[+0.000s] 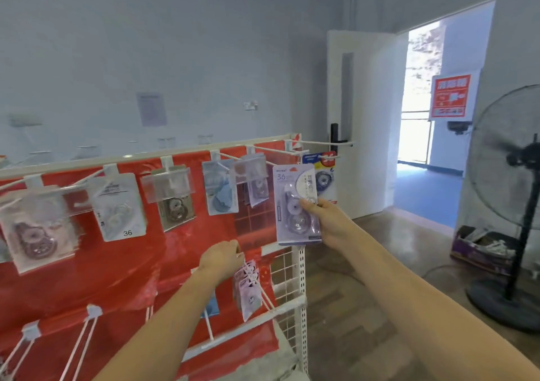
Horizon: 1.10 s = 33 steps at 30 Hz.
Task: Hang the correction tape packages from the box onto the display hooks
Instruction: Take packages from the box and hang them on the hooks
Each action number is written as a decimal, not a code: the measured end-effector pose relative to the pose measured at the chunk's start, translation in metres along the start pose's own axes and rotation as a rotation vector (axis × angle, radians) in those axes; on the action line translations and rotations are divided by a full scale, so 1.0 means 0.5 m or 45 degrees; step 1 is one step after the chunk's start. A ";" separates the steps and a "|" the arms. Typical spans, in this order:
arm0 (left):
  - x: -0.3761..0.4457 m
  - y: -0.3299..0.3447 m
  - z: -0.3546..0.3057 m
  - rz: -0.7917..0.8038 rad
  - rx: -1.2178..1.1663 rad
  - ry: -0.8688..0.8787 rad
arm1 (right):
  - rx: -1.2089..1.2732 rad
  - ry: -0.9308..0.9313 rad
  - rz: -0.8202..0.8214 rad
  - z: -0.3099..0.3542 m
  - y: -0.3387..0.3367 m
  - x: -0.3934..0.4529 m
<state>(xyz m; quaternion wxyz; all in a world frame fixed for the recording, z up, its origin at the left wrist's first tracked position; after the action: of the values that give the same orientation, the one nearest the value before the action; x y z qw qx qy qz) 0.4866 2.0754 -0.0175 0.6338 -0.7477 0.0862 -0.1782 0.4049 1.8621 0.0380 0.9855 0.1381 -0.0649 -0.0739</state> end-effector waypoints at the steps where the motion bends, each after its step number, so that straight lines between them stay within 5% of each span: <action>1: 0.007 0.005 -0.011 0.005 -0.002 -0.009 | -0.016 0.011 0.001 0.006 -0.005 0.011; 12: 0.073 0.027 -0.040 0.055 0.047 -0.048 | -0.257 0.107 0.024 -0.027 -0.015 0.153; 33: 0.318 0.093 0.108 0.063 0.003 -0.093 | -0.482 0.184 -0.138 -0.091 0.042 0.462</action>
<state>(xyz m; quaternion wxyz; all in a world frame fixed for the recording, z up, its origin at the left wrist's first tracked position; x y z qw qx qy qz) 0.6581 2.0599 -0.0454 0.6417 -0.7505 0.0813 -0.1353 0.6407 1.8561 0.0253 0.9905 -0.0413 0.0284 -0.1277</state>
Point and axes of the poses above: each hand's wrist, its own x-axis towards the middle knuckle, its own y-axis out of the palm, z = x × y, the point moved 4 cm from there along x, towards the middle knuckle, and after that the axes turned 1 degree about -x, right-handed, at the moved point
